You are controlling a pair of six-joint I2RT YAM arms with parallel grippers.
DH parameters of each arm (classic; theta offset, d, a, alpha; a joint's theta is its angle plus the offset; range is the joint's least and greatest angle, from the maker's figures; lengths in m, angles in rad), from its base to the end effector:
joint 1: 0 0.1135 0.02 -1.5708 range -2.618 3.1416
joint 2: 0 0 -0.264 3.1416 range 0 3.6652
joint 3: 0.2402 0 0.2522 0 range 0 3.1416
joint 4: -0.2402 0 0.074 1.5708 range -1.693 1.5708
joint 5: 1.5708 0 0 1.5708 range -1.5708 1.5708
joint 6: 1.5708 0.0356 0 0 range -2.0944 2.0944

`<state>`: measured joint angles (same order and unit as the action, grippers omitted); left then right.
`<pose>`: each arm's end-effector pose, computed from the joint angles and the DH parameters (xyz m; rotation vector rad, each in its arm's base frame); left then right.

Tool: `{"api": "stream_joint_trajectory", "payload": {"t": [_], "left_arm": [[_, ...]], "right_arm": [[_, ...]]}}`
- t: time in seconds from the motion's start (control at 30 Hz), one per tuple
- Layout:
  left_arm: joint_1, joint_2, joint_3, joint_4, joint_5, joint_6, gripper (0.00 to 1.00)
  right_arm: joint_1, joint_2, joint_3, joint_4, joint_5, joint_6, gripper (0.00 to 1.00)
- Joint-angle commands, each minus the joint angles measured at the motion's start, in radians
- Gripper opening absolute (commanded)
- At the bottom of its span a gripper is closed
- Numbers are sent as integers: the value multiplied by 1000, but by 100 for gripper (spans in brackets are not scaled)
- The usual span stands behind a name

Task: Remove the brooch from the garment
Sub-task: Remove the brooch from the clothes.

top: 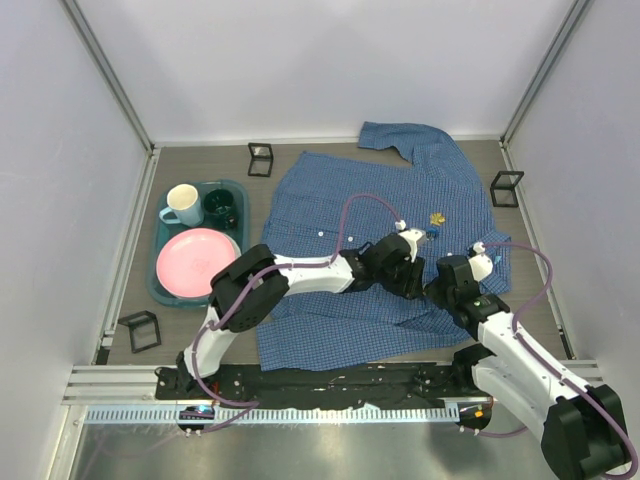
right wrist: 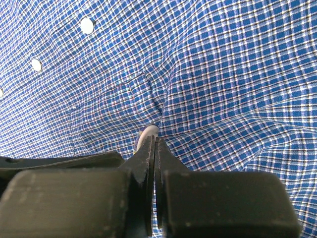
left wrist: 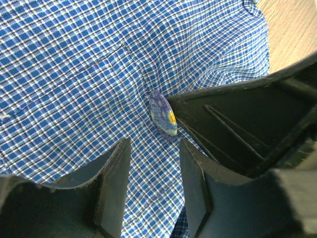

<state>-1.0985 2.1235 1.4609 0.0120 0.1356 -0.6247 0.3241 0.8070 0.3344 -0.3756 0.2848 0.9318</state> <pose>0.2121 -0.4257 0.1686 0.6534 2.3560 -1.0270 0.1495 0.0397 0.1649 0.8372 2.2378 0.2528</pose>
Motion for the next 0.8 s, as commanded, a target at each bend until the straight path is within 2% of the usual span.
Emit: {"api": "stream_joint_trajectory", "payload": {"t": [0.0,0.4,0.63,0.77], "left_arm": [[0,26,44,49,-8,-3,46],[0,61,61,54,-21,-9,45],[0,58,49,39,-40,5,29],[0,55,42,40,-37,8,23]], "right_arm": [[3,-2,41,1,4,32,4],[3,-9,49,-9,-1,45,4],[4,7,51,-20,39,4,4],[3,24,63,-40,62,-31,7]]}}
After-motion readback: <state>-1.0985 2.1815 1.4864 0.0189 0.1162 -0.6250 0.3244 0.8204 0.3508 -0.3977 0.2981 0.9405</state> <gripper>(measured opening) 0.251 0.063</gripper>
